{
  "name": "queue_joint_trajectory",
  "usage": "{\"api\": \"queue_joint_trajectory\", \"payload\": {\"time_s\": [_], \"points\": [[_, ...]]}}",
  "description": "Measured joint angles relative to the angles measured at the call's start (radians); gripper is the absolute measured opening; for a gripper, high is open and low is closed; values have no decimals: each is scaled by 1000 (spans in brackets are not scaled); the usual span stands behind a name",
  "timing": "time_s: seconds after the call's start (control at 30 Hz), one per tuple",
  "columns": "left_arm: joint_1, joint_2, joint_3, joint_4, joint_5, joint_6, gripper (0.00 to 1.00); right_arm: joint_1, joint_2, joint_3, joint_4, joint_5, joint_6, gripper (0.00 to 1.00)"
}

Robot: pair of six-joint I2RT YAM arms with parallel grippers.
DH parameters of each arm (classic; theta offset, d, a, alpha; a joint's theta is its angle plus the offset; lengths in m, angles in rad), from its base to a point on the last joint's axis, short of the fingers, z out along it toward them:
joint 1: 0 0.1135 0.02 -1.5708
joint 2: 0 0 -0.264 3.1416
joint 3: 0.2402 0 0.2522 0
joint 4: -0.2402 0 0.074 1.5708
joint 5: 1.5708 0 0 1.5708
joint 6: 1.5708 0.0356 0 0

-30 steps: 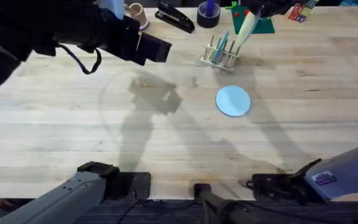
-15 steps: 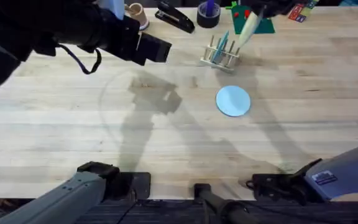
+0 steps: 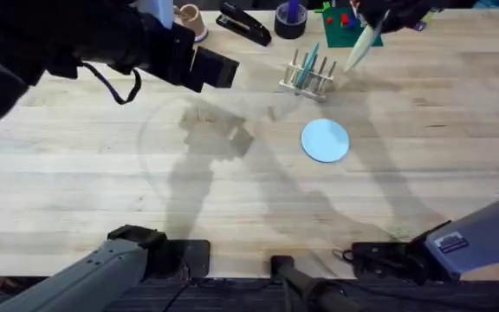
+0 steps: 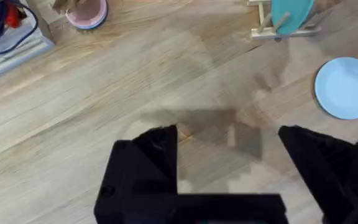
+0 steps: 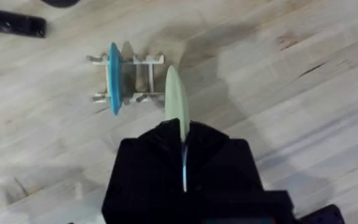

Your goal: Pick up the plates from the table one by one and place each into a slot on the dish rack.

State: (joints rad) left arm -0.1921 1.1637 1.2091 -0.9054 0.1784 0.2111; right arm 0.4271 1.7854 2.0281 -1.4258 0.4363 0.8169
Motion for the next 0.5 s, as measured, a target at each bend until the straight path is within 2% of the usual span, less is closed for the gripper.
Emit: {"api": "queue_joint_trajectory", "payload": {"time_s": [0.27,0.5], "points": [[0,0,0,0,0,0,995,0,92,0,24,-66,7,31],[0,0,0,0,0,0,994,0,110,0,91,-108,5,31]]}}
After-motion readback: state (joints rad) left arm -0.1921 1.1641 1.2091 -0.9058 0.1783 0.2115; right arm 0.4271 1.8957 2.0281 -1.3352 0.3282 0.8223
